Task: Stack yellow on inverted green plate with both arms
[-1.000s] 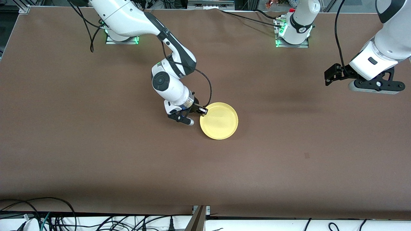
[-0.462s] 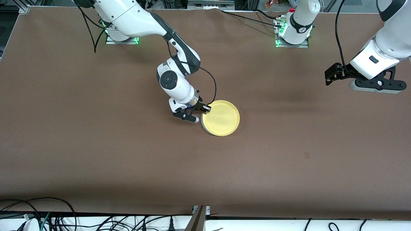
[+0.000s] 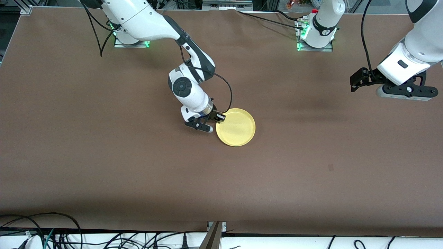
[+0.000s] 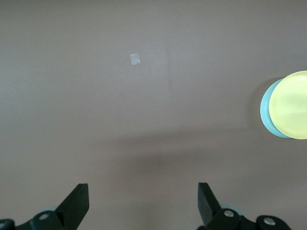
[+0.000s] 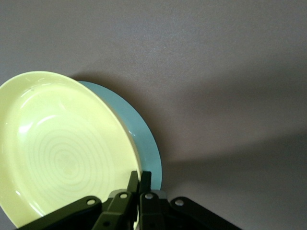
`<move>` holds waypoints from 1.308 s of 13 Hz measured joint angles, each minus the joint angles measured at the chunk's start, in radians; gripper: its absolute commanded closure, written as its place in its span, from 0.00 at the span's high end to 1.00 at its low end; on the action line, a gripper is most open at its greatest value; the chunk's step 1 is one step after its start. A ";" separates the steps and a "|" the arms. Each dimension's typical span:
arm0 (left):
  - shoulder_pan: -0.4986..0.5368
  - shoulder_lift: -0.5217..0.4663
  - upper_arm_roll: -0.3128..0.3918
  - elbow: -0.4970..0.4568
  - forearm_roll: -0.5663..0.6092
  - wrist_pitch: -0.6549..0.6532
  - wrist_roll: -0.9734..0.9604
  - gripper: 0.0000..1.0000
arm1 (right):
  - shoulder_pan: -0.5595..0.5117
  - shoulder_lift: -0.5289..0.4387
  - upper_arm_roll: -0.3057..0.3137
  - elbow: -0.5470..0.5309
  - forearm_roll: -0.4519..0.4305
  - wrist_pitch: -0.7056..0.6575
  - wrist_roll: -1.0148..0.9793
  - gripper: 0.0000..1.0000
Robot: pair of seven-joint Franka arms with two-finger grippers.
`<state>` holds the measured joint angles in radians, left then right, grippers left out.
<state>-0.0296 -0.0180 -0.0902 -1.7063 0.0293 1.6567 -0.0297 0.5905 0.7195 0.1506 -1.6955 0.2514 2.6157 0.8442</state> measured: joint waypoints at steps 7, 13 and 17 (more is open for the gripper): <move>0.000 0.000 -0.006 0.001 0.000 0.000 0.000 1.00 | 0.018 -0.004 0.000 -0.007 -0.001 0.000 0.006 1.00; -0.001 0.000 -0.007 0.002 0.000 0.000 0.000 1.00 | 0.020 -0.035 -0.066 0.018 -0.005 -0.048 -0.003 1.00; -0.001 0.000 -0.007 0.003 0.000 0.000 0.000 1.00 | 0.014 -0.112 -0.254 0.151 -0.007 -0.456 -0.243 1.00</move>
<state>-0.0304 -0.0180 -0.0974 -1.7034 0.0292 1.6566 -0.0297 0.6050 0.6072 -0.1032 -1.5447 0.2441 2.1594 0.6011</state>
